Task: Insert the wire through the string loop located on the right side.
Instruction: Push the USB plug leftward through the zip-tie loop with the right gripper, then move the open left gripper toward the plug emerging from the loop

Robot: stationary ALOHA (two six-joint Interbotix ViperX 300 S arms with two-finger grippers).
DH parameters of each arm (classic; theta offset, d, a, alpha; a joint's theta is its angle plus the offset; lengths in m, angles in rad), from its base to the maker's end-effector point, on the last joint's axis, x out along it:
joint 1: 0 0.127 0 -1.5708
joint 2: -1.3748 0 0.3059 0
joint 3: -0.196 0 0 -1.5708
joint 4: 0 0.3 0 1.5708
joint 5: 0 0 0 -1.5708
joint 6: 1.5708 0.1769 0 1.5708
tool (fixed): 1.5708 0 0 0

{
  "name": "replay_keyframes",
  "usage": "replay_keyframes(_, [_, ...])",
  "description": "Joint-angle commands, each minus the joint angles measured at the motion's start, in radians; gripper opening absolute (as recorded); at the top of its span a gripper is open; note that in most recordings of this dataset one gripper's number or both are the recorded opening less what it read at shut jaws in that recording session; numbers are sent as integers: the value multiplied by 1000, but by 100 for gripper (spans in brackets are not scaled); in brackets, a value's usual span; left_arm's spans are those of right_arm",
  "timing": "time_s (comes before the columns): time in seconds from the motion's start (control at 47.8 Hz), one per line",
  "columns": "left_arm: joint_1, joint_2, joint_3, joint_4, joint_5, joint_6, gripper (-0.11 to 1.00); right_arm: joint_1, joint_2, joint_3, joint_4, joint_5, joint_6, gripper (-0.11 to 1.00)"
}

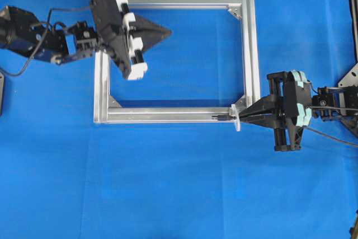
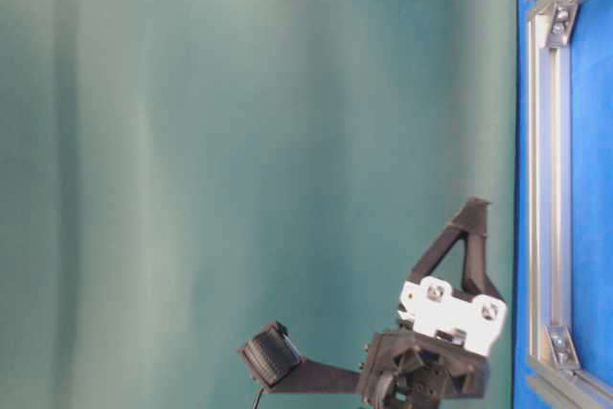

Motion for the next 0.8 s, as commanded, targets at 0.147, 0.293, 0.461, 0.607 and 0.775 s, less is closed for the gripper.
replay_keyframes(0.147, [-163, -32, 3, 3, -5, -6, 0, -2, -8, -15, 2, -6, -2, -3])
replay_keyframes(0.293, [-258, -32, 0, 3, -5, -6, 0, -2, -8, -15, 3, -6, -2, -3])
replay_keyframes(0.461, [-342, -32, -6, 3, -5, -6, 0, 0, -8, -17, 2, -6, -2, -3])
replay_keyframes(0.607, [-373, -32, -11, 0, -3, -9, 0, -2, -8, -17, 2, -6, -2, -3])
replay_keyframes(0.775, [-365, -23, -35, 0, 3, -17, 0, -2, -8, -17, 2, -6, -2, -3])
